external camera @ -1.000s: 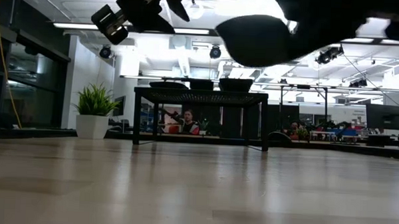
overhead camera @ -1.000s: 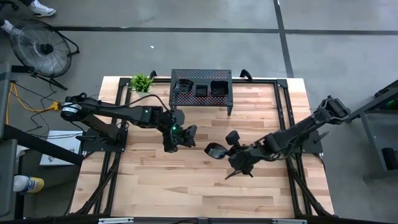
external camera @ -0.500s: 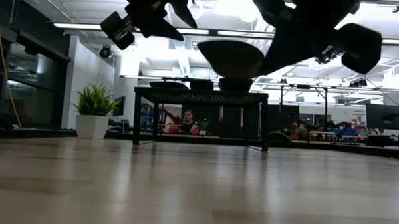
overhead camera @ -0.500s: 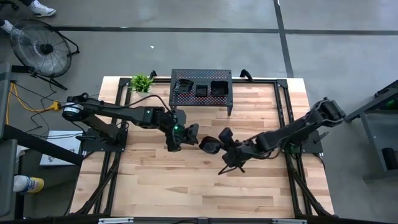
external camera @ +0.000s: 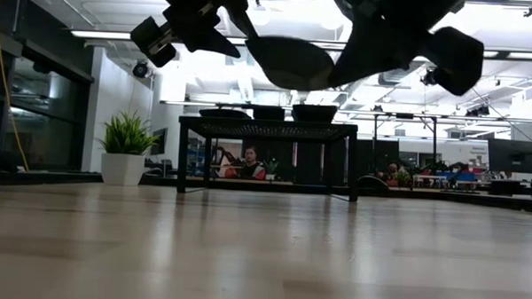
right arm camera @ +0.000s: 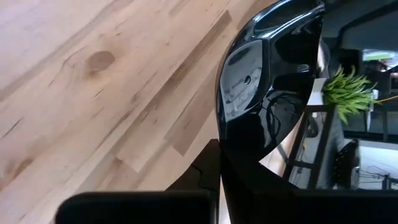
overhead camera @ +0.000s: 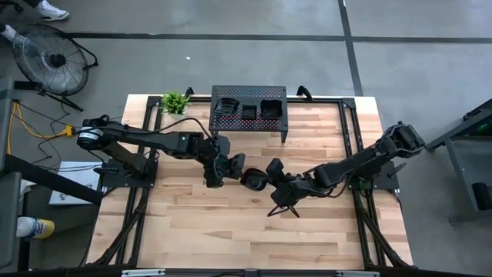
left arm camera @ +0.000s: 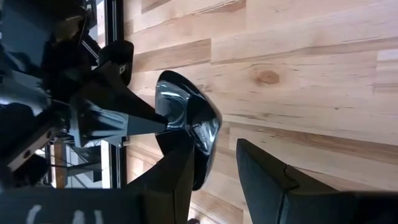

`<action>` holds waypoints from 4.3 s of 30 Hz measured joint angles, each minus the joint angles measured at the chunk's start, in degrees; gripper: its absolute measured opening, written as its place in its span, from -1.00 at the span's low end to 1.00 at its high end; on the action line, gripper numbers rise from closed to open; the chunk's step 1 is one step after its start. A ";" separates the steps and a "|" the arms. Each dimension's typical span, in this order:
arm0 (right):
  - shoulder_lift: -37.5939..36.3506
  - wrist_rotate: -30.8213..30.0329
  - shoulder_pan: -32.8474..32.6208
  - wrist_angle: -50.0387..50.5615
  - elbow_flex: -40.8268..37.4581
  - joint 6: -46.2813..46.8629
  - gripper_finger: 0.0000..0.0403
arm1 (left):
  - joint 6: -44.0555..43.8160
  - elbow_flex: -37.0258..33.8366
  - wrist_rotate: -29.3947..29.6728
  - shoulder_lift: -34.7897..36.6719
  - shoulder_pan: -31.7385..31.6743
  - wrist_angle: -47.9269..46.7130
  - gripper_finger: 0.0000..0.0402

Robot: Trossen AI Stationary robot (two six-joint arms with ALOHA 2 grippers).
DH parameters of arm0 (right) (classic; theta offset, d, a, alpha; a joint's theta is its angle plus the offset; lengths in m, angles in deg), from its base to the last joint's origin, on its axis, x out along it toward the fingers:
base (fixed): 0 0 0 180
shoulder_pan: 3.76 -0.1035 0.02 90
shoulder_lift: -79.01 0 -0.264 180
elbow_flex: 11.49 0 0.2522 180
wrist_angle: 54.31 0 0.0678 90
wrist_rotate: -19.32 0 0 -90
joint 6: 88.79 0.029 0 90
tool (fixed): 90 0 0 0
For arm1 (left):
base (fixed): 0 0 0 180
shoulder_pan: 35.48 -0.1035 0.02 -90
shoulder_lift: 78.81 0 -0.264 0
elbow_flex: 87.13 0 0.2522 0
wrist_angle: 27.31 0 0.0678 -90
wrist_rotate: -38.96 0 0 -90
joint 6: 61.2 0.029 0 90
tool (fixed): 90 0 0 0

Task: Pick & Place Mini shaped plates
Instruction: Stack the leaf-shaped plate on top of the leaf-shaped plate on the shelf

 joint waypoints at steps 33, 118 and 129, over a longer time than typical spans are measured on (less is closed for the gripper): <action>-0.02 0.73 1.12 -0.48 1.59 -1.34 -1.00 | 2.58 0.00 -2.99 0.00 0.00 0.40 -0.87; -8.07 -8.05 -1.86 12.11 0.81 24.31 -0.09 | 38.78 0.83 -10.69 5.40 -46.53 -12.12 -1.00; -8.07 -6.30 -0.76 12.50 0.78 26.41 -0.09 | 38.00 0.81 -8.77 3.69 -46.51 -9.81 -1.00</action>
